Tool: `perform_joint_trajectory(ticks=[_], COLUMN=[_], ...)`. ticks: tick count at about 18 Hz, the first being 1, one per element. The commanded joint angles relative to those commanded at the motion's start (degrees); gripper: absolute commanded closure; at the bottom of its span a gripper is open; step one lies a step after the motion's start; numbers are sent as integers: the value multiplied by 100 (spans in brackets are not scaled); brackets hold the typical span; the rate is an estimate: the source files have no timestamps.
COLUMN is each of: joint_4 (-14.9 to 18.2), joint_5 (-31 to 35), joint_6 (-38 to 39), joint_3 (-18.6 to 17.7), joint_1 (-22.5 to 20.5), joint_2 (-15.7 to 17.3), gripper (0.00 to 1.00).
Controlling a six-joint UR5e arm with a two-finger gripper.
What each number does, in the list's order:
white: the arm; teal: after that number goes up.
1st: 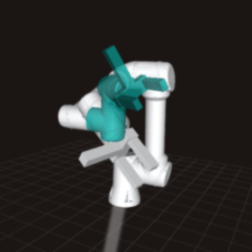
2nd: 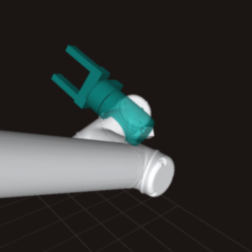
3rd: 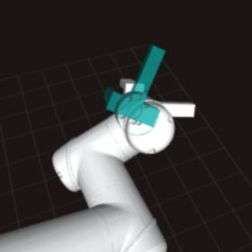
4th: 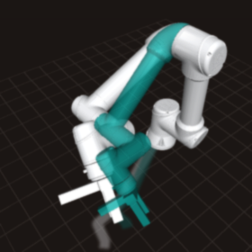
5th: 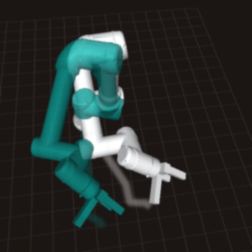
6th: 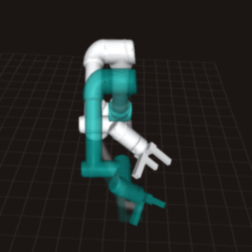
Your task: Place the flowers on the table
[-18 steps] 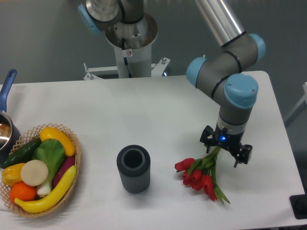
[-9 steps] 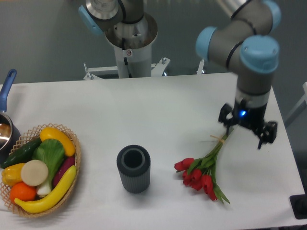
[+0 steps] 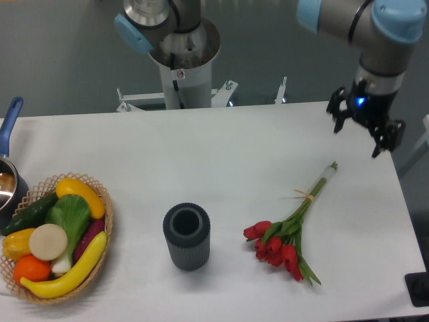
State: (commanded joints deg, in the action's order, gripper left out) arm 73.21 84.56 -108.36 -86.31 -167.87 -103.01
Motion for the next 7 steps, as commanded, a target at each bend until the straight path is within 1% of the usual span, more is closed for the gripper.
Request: perform_joint_trajectory(ticks=[7], joint_4=[-61], joint_5=[-185], joint_6=[43], joint_3=[9], joint_1=[43], joint_2=[0], gripper=[0])
